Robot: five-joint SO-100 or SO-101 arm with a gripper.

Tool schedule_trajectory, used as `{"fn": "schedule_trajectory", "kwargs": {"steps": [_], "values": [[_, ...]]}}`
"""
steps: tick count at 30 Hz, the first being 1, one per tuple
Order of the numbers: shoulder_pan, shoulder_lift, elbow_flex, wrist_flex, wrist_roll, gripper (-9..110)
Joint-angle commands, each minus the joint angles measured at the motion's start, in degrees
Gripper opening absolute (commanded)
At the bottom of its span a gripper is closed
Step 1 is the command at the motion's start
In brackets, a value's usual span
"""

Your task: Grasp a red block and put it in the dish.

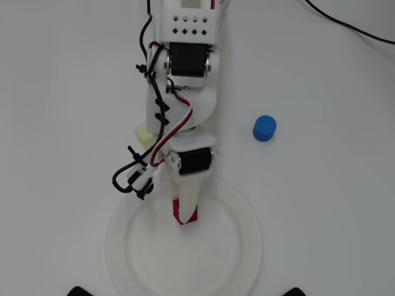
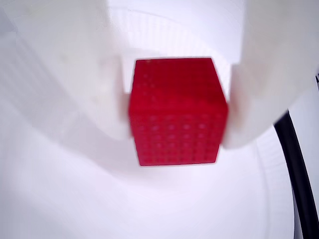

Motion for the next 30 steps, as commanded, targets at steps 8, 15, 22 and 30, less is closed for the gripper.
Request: {"fn": "schedule_trajectory", "kwargs": {"steps": [8,15,22,30], "values": [[-0.5,-1.3,-4.9,2.3,-0.3,1],[-0.5,-0.2,-4.9,6.9,-0.7,8],[0.1,3.3,-4.9,11.0,-0.4,21],[0.1,12.3,-4.9,22.9,-1.1,31]]}}
